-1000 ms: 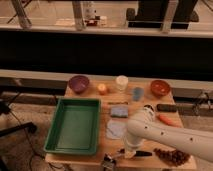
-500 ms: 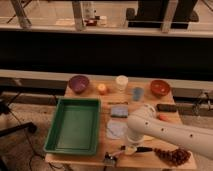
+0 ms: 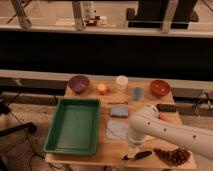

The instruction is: Place brush in table surface

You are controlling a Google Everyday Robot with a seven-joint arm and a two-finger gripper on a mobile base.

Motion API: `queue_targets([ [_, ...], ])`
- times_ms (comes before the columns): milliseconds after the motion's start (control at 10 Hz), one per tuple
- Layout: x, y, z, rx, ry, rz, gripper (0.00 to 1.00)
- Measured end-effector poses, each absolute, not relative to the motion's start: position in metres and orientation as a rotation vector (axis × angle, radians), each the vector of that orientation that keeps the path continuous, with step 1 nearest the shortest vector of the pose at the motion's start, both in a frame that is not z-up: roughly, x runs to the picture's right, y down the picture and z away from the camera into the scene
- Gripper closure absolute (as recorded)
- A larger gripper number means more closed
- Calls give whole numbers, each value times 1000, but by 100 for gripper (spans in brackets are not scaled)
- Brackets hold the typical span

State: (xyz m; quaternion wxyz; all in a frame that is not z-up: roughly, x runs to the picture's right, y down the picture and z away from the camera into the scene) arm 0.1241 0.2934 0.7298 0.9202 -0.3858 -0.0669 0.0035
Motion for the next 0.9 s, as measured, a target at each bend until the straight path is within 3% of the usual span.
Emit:
queue_targets([
  [200,127,296,730,-795,-133,8,22],
  [900,140,299,731,-794,-126,36,20],
])
